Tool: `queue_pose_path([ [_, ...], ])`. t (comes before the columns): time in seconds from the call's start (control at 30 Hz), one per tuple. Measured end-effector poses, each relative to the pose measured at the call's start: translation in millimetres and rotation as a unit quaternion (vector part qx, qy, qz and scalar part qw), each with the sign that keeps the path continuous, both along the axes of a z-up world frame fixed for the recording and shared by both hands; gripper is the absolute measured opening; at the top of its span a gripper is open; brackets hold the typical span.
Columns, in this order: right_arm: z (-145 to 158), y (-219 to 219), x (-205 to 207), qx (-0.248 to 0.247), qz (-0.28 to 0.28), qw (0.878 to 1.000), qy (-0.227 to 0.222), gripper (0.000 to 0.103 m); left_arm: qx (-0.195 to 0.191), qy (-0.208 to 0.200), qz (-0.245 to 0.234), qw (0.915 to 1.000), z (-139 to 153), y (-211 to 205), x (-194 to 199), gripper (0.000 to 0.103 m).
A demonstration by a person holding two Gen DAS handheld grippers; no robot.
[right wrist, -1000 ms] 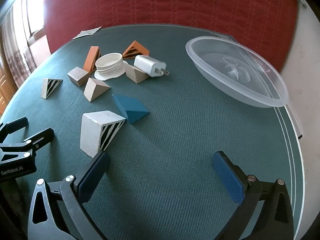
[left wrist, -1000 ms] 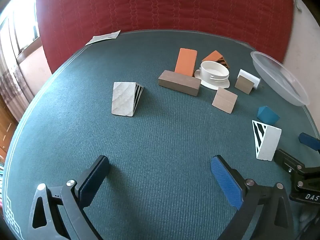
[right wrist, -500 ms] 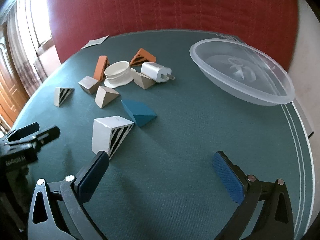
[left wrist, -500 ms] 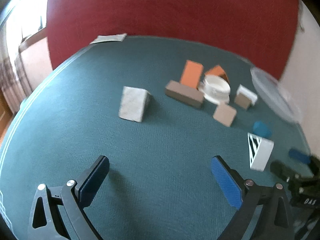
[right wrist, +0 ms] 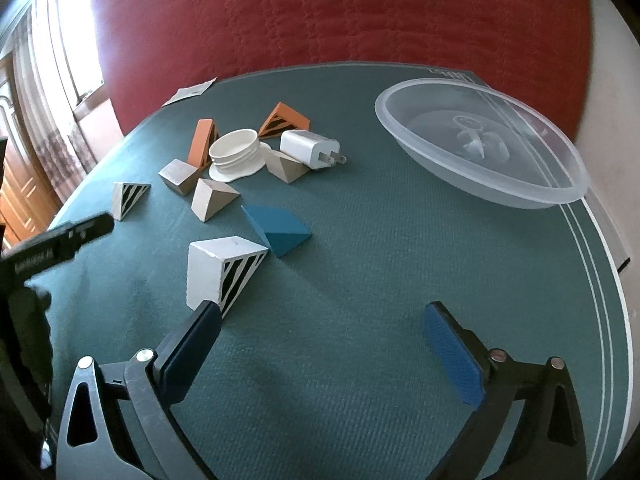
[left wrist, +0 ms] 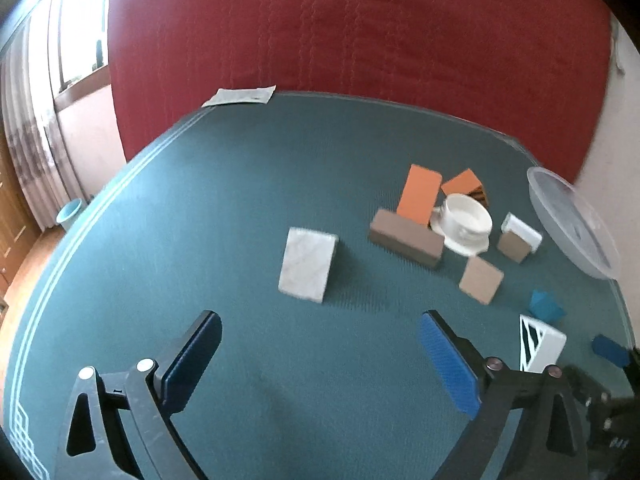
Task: Organize rigid objects
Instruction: 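Move the left tool toward the white wedge block and open it, then close the left gripper on the white wedge block and lift it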
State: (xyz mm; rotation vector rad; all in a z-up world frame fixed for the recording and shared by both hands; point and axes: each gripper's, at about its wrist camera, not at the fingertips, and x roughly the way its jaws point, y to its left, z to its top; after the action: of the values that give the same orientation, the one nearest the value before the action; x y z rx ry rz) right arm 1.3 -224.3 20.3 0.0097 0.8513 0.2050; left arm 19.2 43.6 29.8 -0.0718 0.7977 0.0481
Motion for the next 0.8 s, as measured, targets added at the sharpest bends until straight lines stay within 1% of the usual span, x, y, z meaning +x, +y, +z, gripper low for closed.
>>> queue_pose_path([
  [0.1,0.1,-0.7,0.1,0.001,-0.001,1.0,-0.001,0.1,0.016,0.002,0.002,0.9999,1.1,1.8,15.2,0.093],
  [0.17,0.0,-0.9,1.3,0.002,-0.001,1.0,-0.001,0.1,0.017,0.012,0.005,0.9998,-3.0,5.5,25.6,0.084],
  [0.2,0.0,-1.0,1.2,0.002,-0.001,1.0,-0.001,0.1,0.015,0.017,0.007,0.9997,-5.6,7.7,30.3,0.082],
  [0.27,0.0,-1.1,1.3,0.002,-0.001,1.0,-0.001,0.1,0.01,0.026,0.011,0.9996,-9.9,10.8,37.8,0.074],
  [0.3,0.1,-1.0,1.3,0.002,0.0,1.0,-0.001,0.1,0.004,0.026,0.011,0.9996,-11.6,13.0,39.8,0.073],
  [0.4,-0.2,-1.0,1.1,0.002,-0.001,1.0,-0.001,0.1,0.002,0.024,0.007,0.9997,-13.9,12.8,46.0,0.071],
  [0.47,-0.3,-1.1,1.1,0.002,-0.001,1.0,-0.001,0.099,0.001,0.024,0.006,0.9997,-16.0,13.1,49.8,0.063],
  [0.53,-0.2,-1.6,1.0,0.0,-0.003,1.0,-0.001,0.099,0.001,0.02,0.007,0.9998,-17.0,14.2,47.2,0.06],
  [0.57,-0.2,-1.3,1.1,-0.001,-0.003,1.0,-0.001,0.099,-0.001,0.018,0.006,0.9998,-16.3,13.8,47.0,0.056],
  [0.63,-0.4,-0.2,1.6,-0.005,-0.005,1.0,-0.001,0.099,-0.002,0.014,0.005,0.9999,-16.3,13.8,45.2,0.053],
  [0.7,-0.7,1.2,2.1,-0.011,-0.007,1.0,-0.001,0.098,-0.001,0.013,0.005,0.9999,-17.1,14.5,45.1,0.047],
  [0.73,-1.1,1.7,1.7,-0.013,-0.008,1.0,-0.001,0.098,-0.002,0.012,0.004,0.9999,-17.2,13.7,44.4,0.041],
  [0.8,-1.6,2.6,1.7,-0.018,-0.01,1.0,-0.001,0.097,-0.004,0.011,0.003,0.9999,-17.9,13.4,43.2,0.037],
])
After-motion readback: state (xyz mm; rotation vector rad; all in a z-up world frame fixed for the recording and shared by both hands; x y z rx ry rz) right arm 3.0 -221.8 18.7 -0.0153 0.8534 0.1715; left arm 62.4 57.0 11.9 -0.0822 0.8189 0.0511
